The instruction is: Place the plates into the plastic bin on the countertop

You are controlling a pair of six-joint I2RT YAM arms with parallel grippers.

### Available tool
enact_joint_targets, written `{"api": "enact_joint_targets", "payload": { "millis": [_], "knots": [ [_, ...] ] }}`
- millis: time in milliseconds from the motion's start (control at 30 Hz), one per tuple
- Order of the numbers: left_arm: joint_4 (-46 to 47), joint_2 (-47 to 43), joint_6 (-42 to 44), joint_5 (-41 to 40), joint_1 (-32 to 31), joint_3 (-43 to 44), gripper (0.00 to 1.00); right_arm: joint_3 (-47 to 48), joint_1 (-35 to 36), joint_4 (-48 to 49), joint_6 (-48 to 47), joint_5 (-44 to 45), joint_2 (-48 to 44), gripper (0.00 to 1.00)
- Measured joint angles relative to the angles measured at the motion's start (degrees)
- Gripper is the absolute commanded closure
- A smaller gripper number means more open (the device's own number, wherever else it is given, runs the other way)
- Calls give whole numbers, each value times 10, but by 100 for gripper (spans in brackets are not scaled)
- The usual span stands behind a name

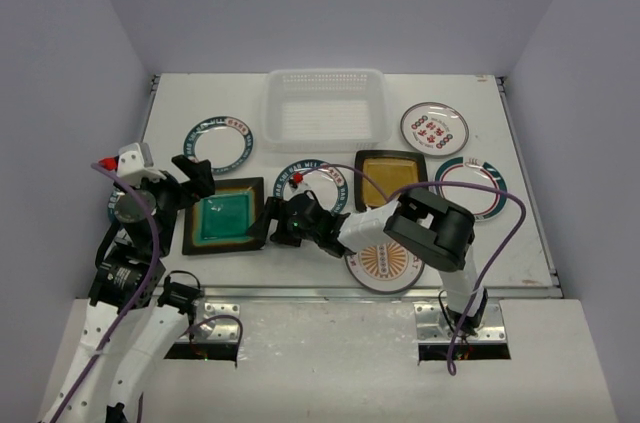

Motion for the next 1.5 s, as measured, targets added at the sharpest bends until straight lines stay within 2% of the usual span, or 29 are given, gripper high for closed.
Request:
{"api": "enact_joint_targets", "payload": {
  "millis": [67, 233, 267, 333, 367, 433, 600, 667, 1000, 1167, 1500],
  "knots": [
    [0, 0, 0, 1, 0, 0, 0, 17, 0, 1, 8, 6, 17, 33],
    [0, -4, -1, 2, -1, 0, 0, 41, -1, 18, 25, 8, 49, 40],
    [0, -6, -1, 2, -2, 0, 0, 42, -1, 20, 27, 9, 52, 48],
    [0, -7, -2, 3, -3, 0, 0, 43, -1, 29, 33, 9, 58, 57],
    [0, -8, -2, 4, -4, 0, 0, 42, -1, 30, 36, 10, 61, 65],
    [0, -8, -2, 8, -4, 0, 0, 40, -1, 35, 44, 13, 69, 68],
    [-1, -9, -2, 15, -6, 0, 0, 36, -2, 34, 55, 17, 74, 96],
    [-1, -12, -2, 17, -7, 0, 0, 33, -2, 38, 59, 17, 74, 100],
    [-1, -15, -2, 19, -11, 0, 0, -20, -1, 61, 60, 17, 28, 100],
    [-1, -17, -2, 19, -11, 0, 0, -56, -1, 18, 36, 16, -48, 100],
    [-2, -27, -2, 15, -11, 0, 0, -80, -5, -72, -12, 16, -136, 100]
  ]
}}
